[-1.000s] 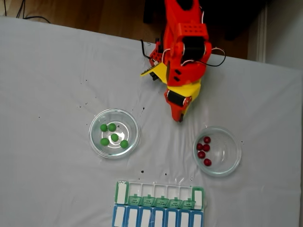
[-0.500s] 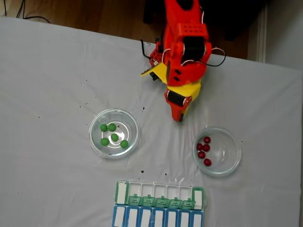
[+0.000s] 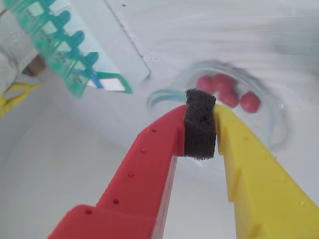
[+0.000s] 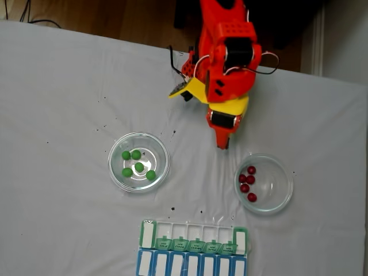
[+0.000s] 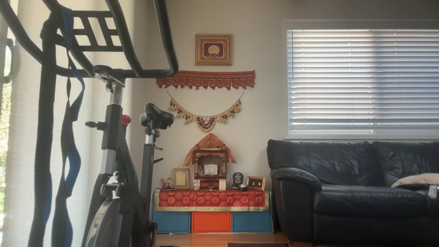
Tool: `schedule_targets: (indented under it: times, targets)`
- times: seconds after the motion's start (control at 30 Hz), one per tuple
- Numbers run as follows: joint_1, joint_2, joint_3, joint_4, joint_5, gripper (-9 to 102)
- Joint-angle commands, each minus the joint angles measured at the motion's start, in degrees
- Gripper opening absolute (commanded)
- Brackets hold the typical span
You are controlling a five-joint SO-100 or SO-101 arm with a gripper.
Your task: Sort medicines into box.
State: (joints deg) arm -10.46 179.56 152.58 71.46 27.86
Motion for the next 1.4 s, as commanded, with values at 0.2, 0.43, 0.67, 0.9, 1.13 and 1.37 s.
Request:
schedule_targets:
  times: [0.2, 0.43, 0.67, 0.9, 1.13, 1.37]
  targets:
    - [-1.05, -5.71, -17.23, 0.53, -13.10, 1]
    - [-2.99, -31.46, -34.72, -0.18, -24.96, 1]
    - [-6.50, -35.95, -37.88, 0.88, -33.57, 1]
    - [-10.81, -47.81, -49.04, 8.70, -39.73, 1]
    - [-14.50, -50.01, -47.64, 8.17, -48.16, 1]
    - [-18.19, -61.44, -54.23, 9.84, -51.42, 1]
